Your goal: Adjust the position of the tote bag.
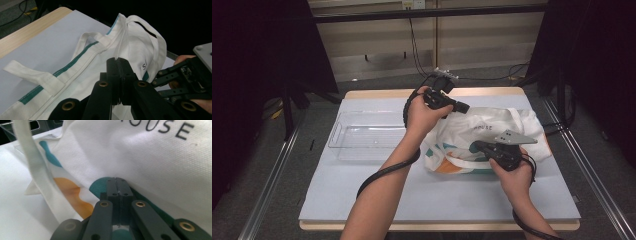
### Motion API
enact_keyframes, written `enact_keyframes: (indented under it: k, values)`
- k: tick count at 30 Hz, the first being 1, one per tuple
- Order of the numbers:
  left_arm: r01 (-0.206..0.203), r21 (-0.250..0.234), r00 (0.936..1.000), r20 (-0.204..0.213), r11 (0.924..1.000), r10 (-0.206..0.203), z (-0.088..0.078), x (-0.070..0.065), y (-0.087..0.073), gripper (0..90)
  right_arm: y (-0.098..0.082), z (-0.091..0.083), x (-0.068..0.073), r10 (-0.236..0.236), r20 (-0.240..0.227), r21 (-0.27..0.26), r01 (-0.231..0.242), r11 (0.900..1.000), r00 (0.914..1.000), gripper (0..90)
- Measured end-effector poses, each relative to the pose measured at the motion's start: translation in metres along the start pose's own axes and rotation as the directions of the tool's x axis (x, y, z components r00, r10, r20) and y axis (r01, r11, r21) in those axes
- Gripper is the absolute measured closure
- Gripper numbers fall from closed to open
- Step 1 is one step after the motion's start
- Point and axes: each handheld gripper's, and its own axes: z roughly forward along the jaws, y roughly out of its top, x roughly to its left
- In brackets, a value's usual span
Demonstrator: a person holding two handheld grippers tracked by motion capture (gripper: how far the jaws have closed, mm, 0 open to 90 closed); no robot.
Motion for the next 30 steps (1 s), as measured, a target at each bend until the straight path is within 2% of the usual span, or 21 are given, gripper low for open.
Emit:
enact_keyframes:
  k: [8,11,13,18,21,25,29,30]
  values:
    - [-0.011,-0.033,0.9985,0.054,0.9994,0.013,-0.008,-0.012,-0.006,89.1,-0.001,0.004,0.001,-0.001,0.008,0.013,0.000,1.000,1.0000,90.0]
    - [-0.032,-0.027,0.9974,0.064,0.9991,0.033,-0.010,-0.018,-0.009,89.0,-0.003,0.005,0.001,0.000,0.007,0.020,0.000,1.000,1.0000,90.0]
    - [-0.058,-0.008,0.9972,0.048,0.9983,0.058,-0.011,-0.020,-0.012,89.0,-0.004,0.005,0.002,0.000,0.006,0.023,0.000,1.000,1.0000,90.0]
    - [-0.045,0.001,0.9983,0.037,0.9990,0.045,-0.009,-0.016,-0.019,88.8,-0.005,-0.001,0.005,-0.015,-0.004,0.023,0.015,1.000,0.9999,89.9]
    - [-0.055,0.006,0.9980,0.033,0.9985,0.054,-0.008,-0.016,-0.021,88.8,-0.002,-0.016,0.006,-0.030,-0.004,-0.003,0.030,1.000,0.9996,89.9]
    - [-0.045,0.003,0.9985,0.032,0.9990,0.045,-0.005,-0.015,-0.023,88.8,0.001,-0.028,0.005,-0.028,0.005,-0.032,0.028,0.999,0.9996,89.7]
    - [-0.027,0.008,0.9990,0.036,0.9996,0.027,0.001,-0.013,-0.028,88.4,0.001,-0.031,0.002,-0.024,-0.001,-0.023,0.024,0.999,0.9997,89.8]
    - [-0.029,0.024,0.9990,0.036,0.9993,0.028,0.002,-0.012,-0.029,87.8,-0.001,-0.027,-0.001,-0.027,0.002,-0.007,0.027,1.000,0.9996,89.8]
